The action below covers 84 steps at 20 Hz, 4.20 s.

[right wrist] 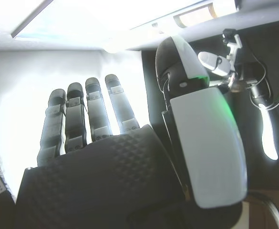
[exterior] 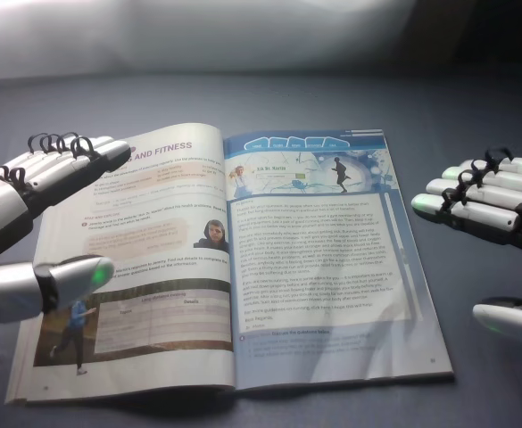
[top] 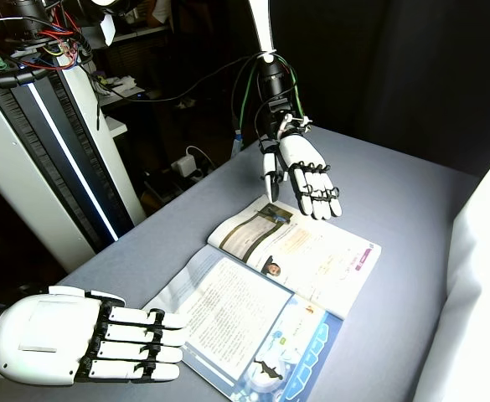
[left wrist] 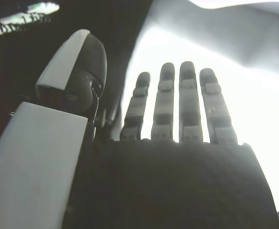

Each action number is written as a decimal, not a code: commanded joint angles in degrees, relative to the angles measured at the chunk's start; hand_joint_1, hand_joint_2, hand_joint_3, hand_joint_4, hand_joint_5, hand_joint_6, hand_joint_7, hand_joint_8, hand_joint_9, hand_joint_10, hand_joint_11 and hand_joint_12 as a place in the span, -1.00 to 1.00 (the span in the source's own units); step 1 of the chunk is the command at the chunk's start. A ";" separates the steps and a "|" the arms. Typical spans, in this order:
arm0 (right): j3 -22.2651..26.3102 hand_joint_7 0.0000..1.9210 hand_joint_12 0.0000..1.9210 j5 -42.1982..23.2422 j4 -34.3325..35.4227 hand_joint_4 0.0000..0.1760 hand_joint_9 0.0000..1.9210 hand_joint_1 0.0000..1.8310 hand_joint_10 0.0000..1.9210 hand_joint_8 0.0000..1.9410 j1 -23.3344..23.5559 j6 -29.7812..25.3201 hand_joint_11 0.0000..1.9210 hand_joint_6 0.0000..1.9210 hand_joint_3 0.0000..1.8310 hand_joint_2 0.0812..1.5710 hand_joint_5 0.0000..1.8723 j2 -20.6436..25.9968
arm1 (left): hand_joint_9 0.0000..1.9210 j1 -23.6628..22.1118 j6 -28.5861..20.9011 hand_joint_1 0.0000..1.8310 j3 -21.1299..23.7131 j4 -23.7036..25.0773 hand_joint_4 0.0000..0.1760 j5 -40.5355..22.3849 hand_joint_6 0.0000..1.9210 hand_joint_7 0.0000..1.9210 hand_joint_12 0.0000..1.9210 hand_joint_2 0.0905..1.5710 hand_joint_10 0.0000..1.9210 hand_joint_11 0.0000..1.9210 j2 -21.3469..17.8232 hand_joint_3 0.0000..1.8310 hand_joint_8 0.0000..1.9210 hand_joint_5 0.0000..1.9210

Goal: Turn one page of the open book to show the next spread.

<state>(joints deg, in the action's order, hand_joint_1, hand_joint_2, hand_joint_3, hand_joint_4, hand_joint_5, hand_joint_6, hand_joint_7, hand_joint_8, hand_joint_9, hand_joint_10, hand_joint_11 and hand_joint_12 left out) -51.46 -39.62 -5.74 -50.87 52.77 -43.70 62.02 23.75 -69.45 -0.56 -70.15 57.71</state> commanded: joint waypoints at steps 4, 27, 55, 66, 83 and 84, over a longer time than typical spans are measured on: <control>-0.44 -1.00 -1.00 -3.80 -0.95 -1.00 -1.00 -0.75 -1.00 -1.00 1.71 -0.19 -1.00 -1.00 -0.96 0.55 -1.00 -0.31 | -1.00 -0.25 -0.37 -0.74 0.02 -1.15 -0.77 -6.83 -1.00 -1.00 -1.00 0.57 -1.00 -1.00 -0.31 -0.99 -1.00 -0.99; -9.68 -1.00 -1.00 13.47 -27.17 -1.00 -1.00 -1.00 -1.00 -1.00 8.00 -22.42 -1.00 -1.00 -1.00 0.45 -1.00 -12.93 | -1.00 4.48 1.74 -0.65 2.04 -7.64 -1.00 -13.16 -1.00 -1.00 -1.00 0.65 -1.00 -1.00 -3.61 -1.00 -1.00 -0.96; -20.55 -1.00 -1.00 -8.11 -29.53 -1.00 -1.00 -1.00 -1.00 -1.00 24.47 -23.84 -1.00 -1.00 -1.00 0.38 -1.00 -36.83 | -0.94 17.85 1.51 -1.00 3.91 -18.24 -1.00 -16.02 -0.99 -0.88 -0.52 0.85 -0.98 -1.00 -2.67 -1.00 -0.99 -0.81; -14.45 -1.00 -1.00 -20.65 -31.79 -1.00 -1.00 -1.00 -1.00 -1.00 28.84 -24.15 -1.00 -1.00 -1.00 0.35 -1.00 -30.85 | -0.84 16.75 1.58 -0.26 3.57 -17.71 -0.86 -16.25 -0.99 -0.73 -0.38 0.71 -0.96 -1.00 -2.43 -1.00 -0.99 -0.57; -4.66 -1.00 -1.00 -11.35 -17.68 -0.94 -1.00 -0.75 -1.00 -1.00 17.93 -12.92 -1.00 -1.00 -0.99 0.42 -1.00 -6.89 | -1.00 13.82 2.10 -0.68 4.48 -14.67 -0.84 -20.37 -1.00 -0.98 -0.86 0.88 -1.00 -1.00 -2.84 -1.00 -1.00 -0.88; -3.98 -1.00 -1.00 -11.37 -14.75 -1.00 -1.00 -0.98 -1.00 -1.00 16.08 -10.86 -1.00 -1.00 -0.99 0.44 -1.00 -5.61 | -1.00 12.50 2.10 -0.84 4.16 -13.66 -0.78 -20.13 -0.99 -1.00 -1.00 0.85 -1.00 -1.00 -2.53 -1.00 -1.00 -0.95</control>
<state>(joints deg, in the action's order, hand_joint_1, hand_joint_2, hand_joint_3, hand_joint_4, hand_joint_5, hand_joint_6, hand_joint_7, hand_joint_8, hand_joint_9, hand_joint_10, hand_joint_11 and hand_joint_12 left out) -55.42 -44.82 -21.67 -36.05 42.39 -49.10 74.46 25.91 -65.19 -13.52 -83.02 55.09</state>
